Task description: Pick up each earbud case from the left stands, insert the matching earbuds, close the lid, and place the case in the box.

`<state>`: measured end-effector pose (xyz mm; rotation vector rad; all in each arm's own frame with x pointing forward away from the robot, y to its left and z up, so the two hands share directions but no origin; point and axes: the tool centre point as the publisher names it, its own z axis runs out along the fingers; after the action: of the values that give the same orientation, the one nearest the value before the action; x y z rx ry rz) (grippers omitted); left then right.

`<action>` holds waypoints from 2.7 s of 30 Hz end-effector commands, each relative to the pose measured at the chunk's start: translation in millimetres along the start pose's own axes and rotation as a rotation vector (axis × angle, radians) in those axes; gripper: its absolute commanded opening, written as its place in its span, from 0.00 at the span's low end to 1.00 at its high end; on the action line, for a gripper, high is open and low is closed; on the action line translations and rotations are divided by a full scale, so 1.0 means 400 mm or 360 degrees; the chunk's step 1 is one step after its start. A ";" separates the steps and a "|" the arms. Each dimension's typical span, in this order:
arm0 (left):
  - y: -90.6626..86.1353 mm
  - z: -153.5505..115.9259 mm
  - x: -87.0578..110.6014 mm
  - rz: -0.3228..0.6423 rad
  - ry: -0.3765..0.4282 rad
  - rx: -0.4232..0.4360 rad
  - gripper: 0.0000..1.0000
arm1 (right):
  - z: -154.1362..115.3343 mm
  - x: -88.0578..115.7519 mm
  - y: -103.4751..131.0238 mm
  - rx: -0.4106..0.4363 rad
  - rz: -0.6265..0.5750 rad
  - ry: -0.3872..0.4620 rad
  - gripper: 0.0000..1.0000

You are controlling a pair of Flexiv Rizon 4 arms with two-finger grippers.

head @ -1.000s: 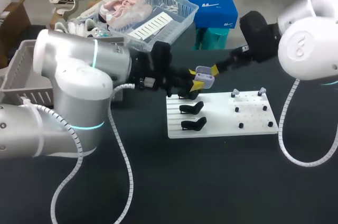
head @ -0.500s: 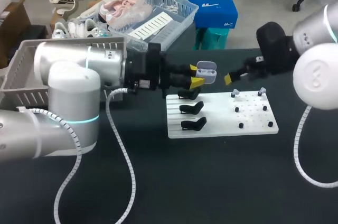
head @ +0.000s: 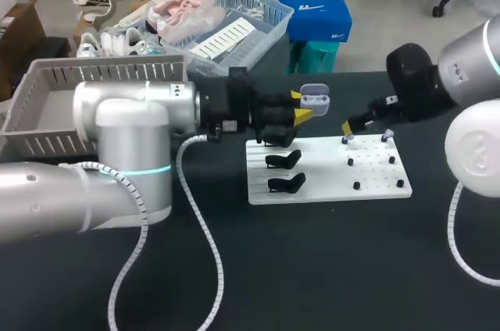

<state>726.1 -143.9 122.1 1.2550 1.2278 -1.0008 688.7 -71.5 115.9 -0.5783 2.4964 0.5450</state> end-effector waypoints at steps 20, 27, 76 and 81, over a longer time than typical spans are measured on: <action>-0.002 0.017 0.019 0.0062 -0.0001 -0.0112 0.00 | -0.019 0.018 -0.024 0.0155 0.0018 0.0036 1.00; -0.002 0.017 0.019 0.0062 -0.0001 -0.0112 0.00 | -0.016 0.036 -0.057 0.0312 -0.0026 0.0158 1.00; -0.002 0.017 0.019 0.0062 -0.0001 -0.0112 0.00 | 0.132 0.037 -0.307 0.0395 -0.0315 0.0535 1.00; -0.002 0.017 0.019 0.0062 -0.0001 -0.0112 0.00 | 0.149 0.039 -0.313 0.0376 -0.0311 0.0557 1.00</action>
<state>727.4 -149.2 114.5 1.2241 1.2239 -0.9265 753.8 -152.9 30.5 -0.8640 2.7099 0.0672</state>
